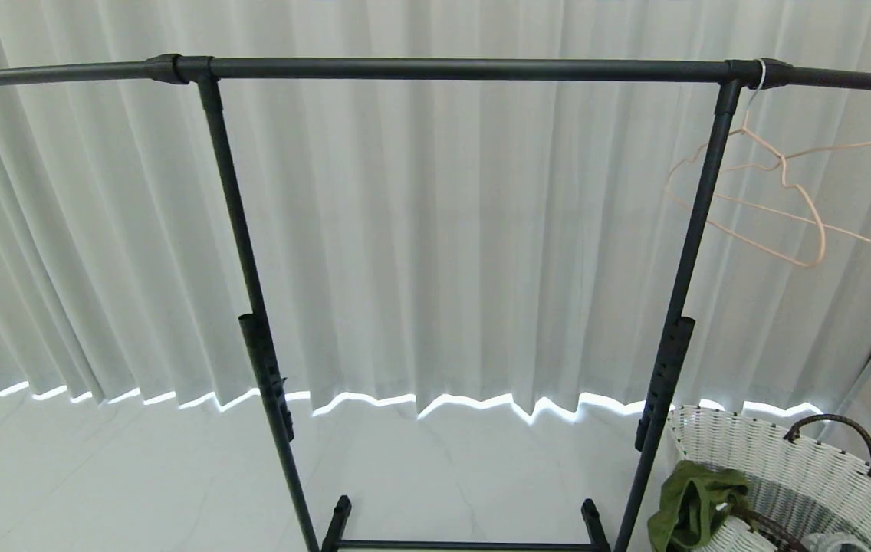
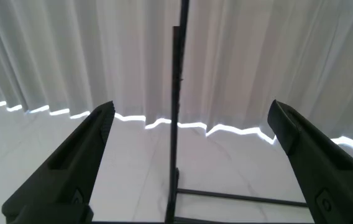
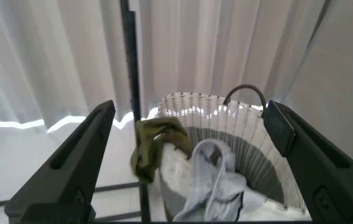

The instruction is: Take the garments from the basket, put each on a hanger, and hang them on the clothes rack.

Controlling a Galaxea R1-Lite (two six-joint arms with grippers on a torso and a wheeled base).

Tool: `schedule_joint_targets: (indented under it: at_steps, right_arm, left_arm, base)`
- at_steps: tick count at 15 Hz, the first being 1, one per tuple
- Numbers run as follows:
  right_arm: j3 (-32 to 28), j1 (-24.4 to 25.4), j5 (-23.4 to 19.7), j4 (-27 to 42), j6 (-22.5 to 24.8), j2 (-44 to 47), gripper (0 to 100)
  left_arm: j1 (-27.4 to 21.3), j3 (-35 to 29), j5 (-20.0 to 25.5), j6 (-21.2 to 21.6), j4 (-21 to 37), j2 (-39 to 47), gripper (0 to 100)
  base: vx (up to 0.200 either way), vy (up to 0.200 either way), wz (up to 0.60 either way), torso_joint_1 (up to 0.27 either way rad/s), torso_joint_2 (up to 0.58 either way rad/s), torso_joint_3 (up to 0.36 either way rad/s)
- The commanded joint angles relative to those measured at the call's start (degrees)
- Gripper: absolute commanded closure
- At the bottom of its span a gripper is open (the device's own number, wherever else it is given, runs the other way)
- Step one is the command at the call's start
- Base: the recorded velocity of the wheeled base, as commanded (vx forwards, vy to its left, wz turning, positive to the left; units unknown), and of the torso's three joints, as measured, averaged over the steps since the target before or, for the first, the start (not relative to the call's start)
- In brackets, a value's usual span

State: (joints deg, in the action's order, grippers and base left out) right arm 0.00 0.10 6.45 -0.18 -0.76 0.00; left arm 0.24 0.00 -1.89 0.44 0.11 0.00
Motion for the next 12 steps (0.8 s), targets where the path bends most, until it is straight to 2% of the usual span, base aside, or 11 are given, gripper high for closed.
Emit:
schedule_joint_targets:
  at_steps: [1, 2, 9, 12]
  right_arm:
    - [0.0, 0.0, 0.0, 0.0, 0.0, 0.0, 0]
    - [0.0, 0.0, 0.0, 0.0, 0.0, 0.1, 0]
    - [0.0, 0.0, 0.0, 0.0, 0.0, 0.1, 0]
    - [0.0, 0.0, 0.0, -0.1, -0.5, 0.0, 0]
  left_arm:
    - [0.0, 0.0, 0.0, 0.0, 0.1, 0.1, 0]
    - [0.0, 0.0, 0.0, 0.0, 0.0, 0.1, 0]
    - [0.0, 0.0, 0.0, 0.0, 0.0, 0.1, 0]
    - [0.0, 0.0, 0.0, -0.1, 0.0, 0.1, 0]
  base:
    - [0.0, -0.2, 0.0, 0.002, 0.01, 0.002]
    - [0.0, -0.2, 0.0, 0.007, 0.0, -0.007]
    - [0.0, 0.0, 0.0, 0.0, 0.0, 0.0]
    - [0.0, -0.2, 0.0, 0.002, 0.0, 0.007]
